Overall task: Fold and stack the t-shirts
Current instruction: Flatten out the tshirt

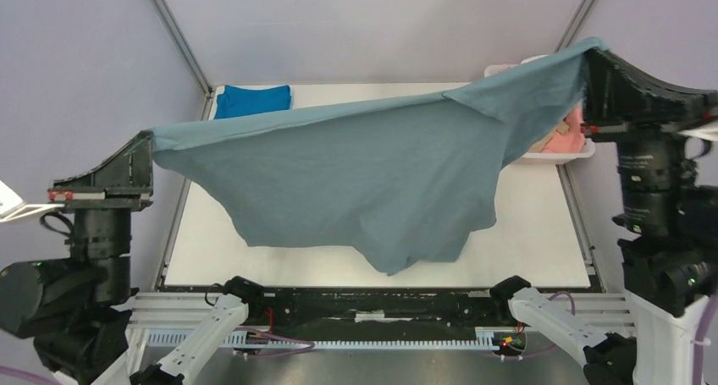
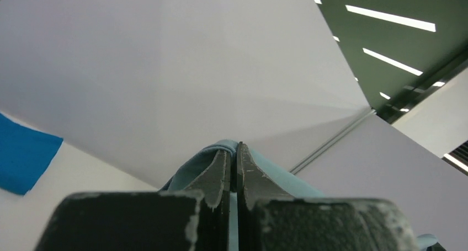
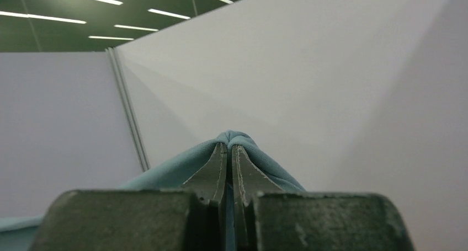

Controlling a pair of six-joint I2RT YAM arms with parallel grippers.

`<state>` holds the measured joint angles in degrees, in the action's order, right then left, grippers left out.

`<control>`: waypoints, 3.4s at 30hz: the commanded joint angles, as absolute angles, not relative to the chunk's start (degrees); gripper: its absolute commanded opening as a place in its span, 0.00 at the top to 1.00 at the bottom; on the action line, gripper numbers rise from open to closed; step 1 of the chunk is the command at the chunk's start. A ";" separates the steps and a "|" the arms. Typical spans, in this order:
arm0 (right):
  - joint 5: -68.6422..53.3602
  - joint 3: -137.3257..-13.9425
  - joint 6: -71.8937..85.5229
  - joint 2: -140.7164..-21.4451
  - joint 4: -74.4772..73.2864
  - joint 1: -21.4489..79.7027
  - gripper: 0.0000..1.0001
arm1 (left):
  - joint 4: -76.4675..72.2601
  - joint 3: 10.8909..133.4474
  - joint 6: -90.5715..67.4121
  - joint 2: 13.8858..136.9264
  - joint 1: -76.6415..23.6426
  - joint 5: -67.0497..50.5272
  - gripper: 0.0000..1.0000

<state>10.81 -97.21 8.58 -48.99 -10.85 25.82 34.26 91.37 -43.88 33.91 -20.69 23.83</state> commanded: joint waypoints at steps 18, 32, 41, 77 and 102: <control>16.75 -104.17 1.30 -52.49 -11.22 25.75 1.00 | 37.52 103.54 -34.92 45.95 -20.65 27.50 0.98; 35.74 -75.66 -1.21 -73.48 7.12 21.36 1.00 | 23.07 82.07 -38.57 79.43 -9.80 31.07 0.98; 27.83 -67.26 4.09 -91.33 17.28 18.22 1.00 | 16.17 85.71 -40.75 105.61 -4.45 16.81 0.98; 6.22 -83.09 11.00 -114.38 21.85 10.75 0.02 | 23.62 122.93 -38.32 126.40 -8.59 4.88 0.19; 14.67 -27.43 22.76 -78.32 5.77 24.78 0.02 | 10.55 35.13 -46.78 79.46 -18.38 7.53 0.16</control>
<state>12.21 -30.74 19.57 -81.41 7.57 24.64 12.36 39.40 -42.24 82.17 -18.46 6.24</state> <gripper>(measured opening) 0.979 0.834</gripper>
